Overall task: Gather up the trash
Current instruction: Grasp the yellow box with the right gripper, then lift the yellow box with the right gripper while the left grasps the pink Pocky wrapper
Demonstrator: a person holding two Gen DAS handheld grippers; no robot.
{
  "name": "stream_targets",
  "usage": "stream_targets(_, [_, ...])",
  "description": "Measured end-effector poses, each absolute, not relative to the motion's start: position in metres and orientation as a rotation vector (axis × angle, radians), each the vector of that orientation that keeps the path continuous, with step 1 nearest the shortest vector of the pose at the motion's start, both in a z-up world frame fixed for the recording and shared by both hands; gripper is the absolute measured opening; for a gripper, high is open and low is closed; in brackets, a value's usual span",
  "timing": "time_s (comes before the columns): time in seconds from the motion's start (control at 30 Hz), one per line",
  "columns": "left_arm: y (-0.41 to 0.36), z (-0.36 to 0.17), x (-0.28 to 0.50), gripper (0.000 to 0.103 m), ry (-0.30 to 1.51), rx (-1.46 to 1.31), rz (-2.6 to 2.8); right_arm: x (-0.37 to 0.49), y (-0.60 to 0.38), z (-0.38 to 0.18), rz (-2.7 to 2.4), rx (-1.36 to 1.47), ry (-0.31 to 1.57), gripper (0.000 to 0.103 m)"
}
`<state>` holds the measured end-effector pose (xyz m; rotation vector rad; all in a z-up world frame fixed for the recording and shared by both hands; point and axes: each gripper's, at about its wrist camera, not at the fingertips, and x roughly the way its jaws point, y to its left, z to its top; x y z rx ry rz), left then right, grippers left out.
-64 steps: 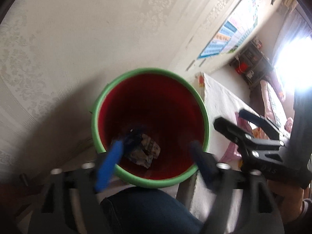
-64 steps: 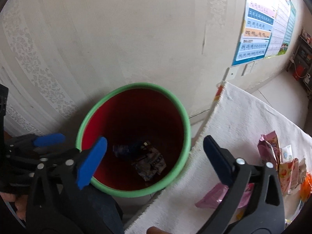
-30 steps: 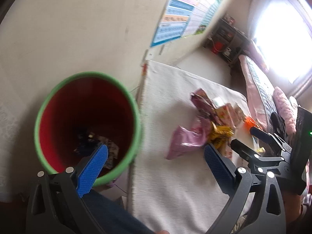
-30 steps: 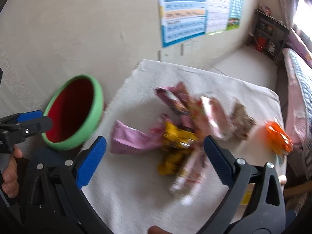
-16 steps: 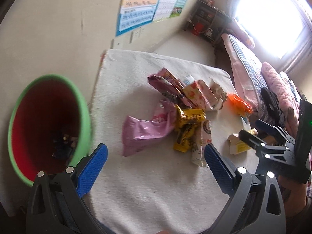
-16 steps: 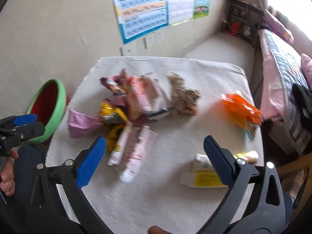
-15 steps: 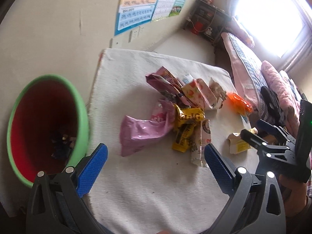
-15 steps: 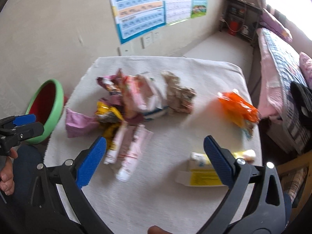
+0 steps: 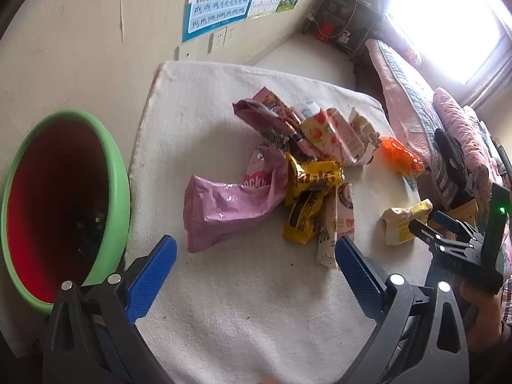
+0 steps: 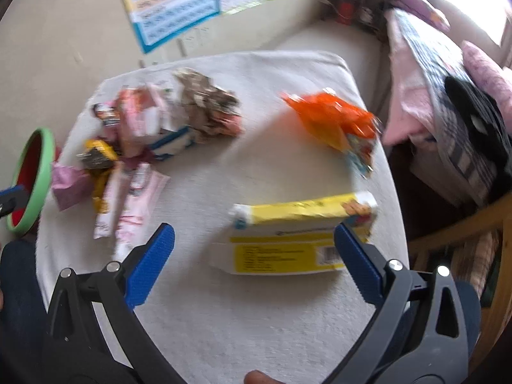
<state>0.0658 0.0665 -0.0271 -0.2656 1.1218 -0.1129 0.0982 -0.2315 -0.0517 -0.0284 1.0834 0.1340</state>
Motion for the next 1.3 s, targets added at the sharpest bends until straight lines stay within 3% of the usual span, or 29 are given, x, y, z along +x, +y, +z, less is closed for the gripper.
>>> stream_targets(0.5, [0.062, -0.041, 0.082, 0.095, 1.160, -0.262, -0.120, 0.123, -0.248, -0.085, 0.051, 0.013, 1.145, 0.097])
stream_targets(0.67, [0.061, -0.045, 0.085, 0.095, 1.169, -0.262, -0.122, 0.124, -0.250, -0.079, 0.077, 0.006, 1.138, 0.079])
stream_targets(0.73, [0.061, -0.046, 0.086, 0.095, 1.172, -0.263, -0.123, 0.123, -0.248, -0.076, 0.091, -0.017, 1.129, 0.064])
stream_targets(0.93, [0.059, -0.046, 0.086, 0.095, 1.168, -0.264, -0.127, 0.117, -0.247, -0.067, 0.130, -0.017, 1.114, 0.060])
stream_targets(0.97, [0.059, -0.045, 0.085, 0.095, 1.165, -0.263, -0.127, 0.116, -0.246, -0.066, 0.143, -0.017, 1.108, 0.045])
stream_targets(1.03, [0.059, -0.044, 0.084, 0.095, 1.161, -0.263, -0.127, 0.114, -0.243, -0.060, 0.144, -0.039, 1.087, 0.031])
stream_targets(1.3, [0.064, -0.040, 0.079, 0.095, 1.147, -0.270, -0.120, 0.111, -0.245, -0.037, 0.172, -0.006, 1.033, 0.016])
